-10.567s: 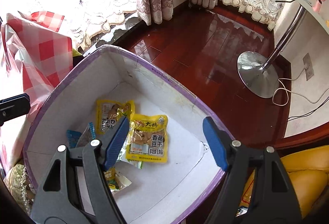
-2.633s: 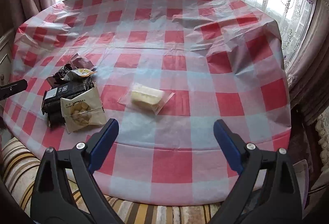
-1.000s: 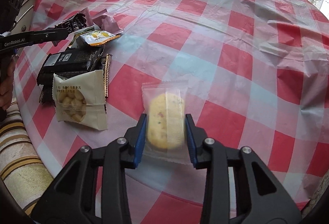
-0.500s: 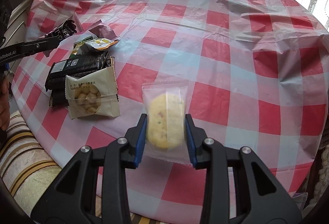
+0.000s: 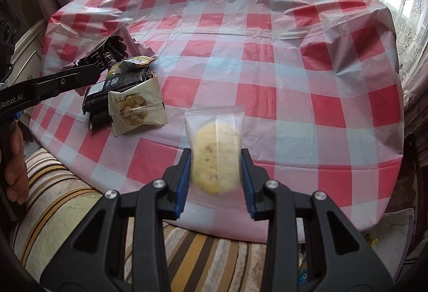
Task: Organize snacks
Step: 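Carry both packets over the white box and open both tools to drop them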
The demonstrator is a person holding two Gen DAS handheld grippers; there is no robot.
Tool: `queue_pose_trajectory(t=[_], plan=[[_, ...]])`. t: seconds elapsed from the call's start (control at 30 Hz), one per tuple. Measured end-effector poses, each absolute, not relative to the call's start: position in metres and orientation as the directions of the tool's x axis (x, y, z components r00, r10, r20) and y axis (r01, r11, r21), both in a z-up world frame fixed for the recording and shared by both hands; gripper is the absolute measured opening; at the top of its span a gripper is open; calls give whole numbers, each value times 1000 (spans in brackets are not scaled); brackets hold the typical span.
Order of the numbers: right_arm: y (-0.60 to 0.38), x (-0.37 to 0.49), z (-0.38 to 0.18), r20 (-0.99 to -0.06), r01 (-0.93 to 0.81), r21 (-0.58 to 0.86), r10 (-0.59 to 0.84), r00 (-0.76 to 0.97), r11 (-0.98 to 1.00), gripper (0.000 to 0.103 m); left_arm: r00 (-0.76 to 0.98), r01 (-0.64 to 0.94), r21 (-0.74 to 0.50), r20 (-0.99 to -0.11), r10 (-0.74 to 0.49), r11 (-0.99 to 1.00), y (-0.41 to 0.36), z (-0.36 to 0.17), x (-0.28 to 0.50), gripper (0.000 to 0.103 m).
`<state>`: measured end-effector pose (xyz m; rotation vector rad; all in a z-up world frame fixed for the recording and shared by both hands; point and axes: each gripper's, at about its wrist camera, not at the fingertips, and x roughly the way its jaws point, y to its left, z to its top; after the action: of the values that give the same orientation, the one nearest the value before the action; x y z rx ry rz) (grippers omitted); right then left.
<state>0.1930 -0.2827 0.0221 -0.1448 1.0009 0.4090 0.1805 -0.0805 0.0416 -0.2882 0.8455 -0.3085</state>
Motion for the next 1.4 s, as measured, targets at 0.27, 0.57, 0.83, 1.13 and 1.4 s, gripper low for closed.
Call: queue_pose_trajectory(t=[0.27, 0.57, 0.83, 1.13, 1.4], plan=[[-334, 176, 29, -834, -307, 87, 238, 498, 948, 39, 550, 276, -356, -703, -451, 893, -146, 45, 172, 22], [-392, 157, 23, -841, -202, 104, 195, 505, 974, 39, 465, 383, -363, -718, -518, 849, -209, 48, 165, 22], [-447, 146, 16, -846, -91, 111, 142, 514, 990, 39, 371, 467, -373, -740, -561, 802, -266, 44, 161, 22], [-496, 136, 3, -858, 15, 149, 122, 499, 989, 39, 272, 519, -371, -782, -561, 770, -323, 31, 159, 22], [-518, 132, -13, -872, 61, 173, 124, 474, 983, 39, 165, 513, -379, -837, -521, 770, -358, 7, 165, 22]])
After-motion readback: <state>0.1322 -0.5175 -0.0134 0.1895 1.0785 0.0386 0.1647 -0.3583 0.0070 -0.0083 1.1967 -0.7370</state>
